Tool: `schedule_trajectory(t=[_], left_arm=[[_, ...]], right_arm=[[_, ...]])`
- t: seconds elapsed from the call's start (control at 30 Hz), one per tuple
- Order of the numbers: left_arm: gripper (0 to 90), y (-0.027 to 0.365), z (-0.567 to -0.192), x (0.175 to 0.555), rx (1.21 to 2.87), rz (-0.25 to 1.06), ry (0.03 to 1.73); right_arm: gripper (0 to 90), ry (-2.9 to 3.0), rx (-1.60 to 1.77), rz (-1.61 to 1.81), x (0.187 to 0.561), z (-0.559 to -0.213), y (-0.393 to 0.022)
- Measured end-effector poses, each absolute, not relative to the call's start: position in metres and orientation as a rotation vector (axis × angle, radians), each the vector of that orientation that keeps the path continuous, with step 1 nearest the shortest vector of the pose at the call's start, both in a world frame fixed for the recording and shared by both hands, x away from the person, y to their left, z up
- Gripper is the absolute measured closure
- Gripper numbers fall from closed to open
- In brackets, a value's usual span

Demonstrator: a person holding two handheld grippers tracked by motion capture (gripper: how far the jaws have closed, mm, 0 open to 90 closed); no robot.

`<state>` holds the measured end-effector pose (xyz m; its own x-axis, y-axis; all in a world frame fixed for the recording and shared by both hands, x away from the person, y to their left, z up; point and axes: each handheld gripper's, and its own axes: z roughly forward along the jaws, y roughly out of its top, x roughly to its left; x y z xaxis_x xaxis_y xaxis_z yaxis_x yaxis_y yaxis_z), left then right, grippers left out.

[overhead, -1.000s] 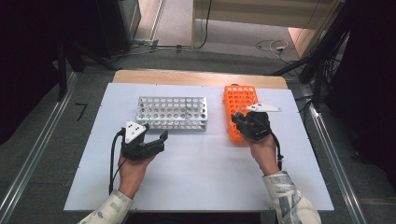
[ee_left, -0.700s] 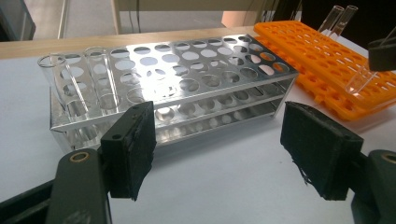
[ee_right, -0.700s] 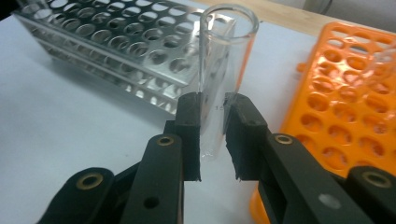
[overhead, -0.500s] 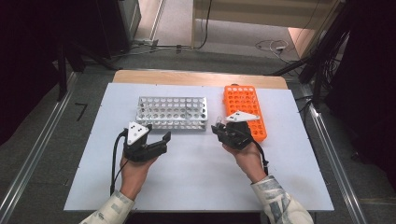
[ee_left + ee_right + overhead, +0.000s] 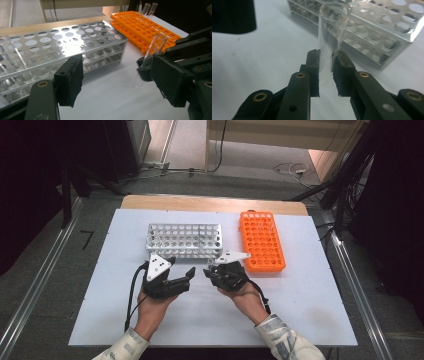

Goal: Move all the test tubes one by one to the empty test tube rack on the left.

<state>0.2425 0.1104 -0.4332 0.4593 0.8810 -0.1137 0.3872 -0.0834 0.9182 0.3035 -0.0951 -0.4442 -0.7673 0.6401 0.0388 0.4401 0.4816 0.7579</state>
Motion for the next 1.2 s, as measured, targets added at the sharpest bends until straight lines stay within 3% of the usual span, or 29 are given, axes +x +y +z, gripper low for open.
schedule_trajectory(t=[0.53, 0.63, 0.87, 1.2], left_arm=[[26.5, 0.095, -0.435, 0.240, 1.751, 0.586, 1.053], [32.3, 0.096, -0.435, 0.239, 1.744, 0.593, 1.052], [55.6, 0.096, -0.436, 0.237, 1.753, 0.568, 1.007], [67.1, 0.093, -0.437, 0.237, 1.774, 0.559, 0.988]], right_arm=[[73.3, 2.568, 0.824, 1.178, 0.284, -0.446, -0.070], [73.3, 2.572, 0.813, 1.179, 0.283, -0.447, -0.069], [73.3, 2.575, 0.815, 1.186, 0.282, -0.446, -0.067], [73.3, 2.574, 0.826, 1.196, 0.283, -0.446, -0.069]])
